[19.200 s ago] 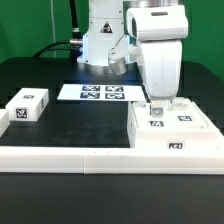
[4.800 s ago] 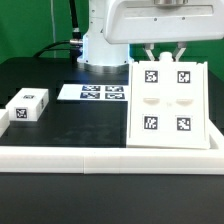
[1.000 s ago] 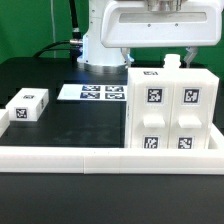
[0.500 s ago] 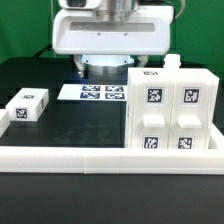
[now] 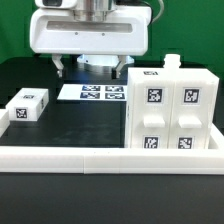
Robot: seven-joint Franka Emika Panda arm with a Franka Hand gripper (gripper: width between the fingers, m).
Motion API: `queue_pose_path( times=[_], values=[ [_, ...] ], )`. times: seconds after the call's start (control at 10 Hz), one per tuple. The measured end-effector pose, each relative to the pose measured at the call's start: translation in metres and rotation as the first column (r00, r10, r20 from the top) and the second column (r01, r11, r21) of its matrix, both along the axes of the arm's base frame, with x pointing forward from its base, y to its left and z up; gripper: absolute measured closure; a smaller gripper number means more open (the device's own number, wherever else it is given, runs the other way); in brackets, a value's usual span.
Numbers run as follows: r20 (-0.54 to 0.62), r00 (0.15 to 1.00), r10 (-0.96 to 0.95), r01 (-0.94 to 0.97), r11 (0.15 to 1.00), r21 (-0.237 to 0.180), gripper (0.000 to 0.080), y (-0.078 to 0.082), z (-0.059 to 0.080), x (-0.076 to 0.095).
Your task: Assemble cabinet
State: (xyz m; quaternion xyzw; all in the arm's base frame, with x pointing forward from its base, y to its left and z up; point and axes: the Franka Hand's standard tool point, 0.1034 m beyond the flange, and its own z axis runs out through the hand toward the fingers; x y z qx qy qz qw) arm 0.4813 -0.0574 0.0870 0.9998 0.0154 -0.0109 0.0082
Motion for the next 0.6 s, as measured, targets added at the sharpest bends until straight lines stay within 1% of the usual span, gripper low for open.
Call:
queue_pose_path(
  times=[0.1,0.2,0.4,0.5,0.6],
  values=[
    [-0.004,1.0,0.022,-0.022,1.0,-0.004,0.0002,-0.015,-0.001,-0.003],
    [-0.004,0.999,0.041,-0.041,0.999,-0.009,0.0002,-0.036,-0.005,-0.01],
    [-0.007,0.997,0.073,-0.073,0.997,-0.012,0.0002,-0.067,-0.011,-0.02],
    [-0.012,0.997,0.08,-0.08,0.997,-0.013,0.0002,-0.08,-0.013,-0.025],
    [-0.013,0.997,0.08,-0.081,0.997,-0.014,0.0002,-0.089,-0.013,-0.027]
  ],
)
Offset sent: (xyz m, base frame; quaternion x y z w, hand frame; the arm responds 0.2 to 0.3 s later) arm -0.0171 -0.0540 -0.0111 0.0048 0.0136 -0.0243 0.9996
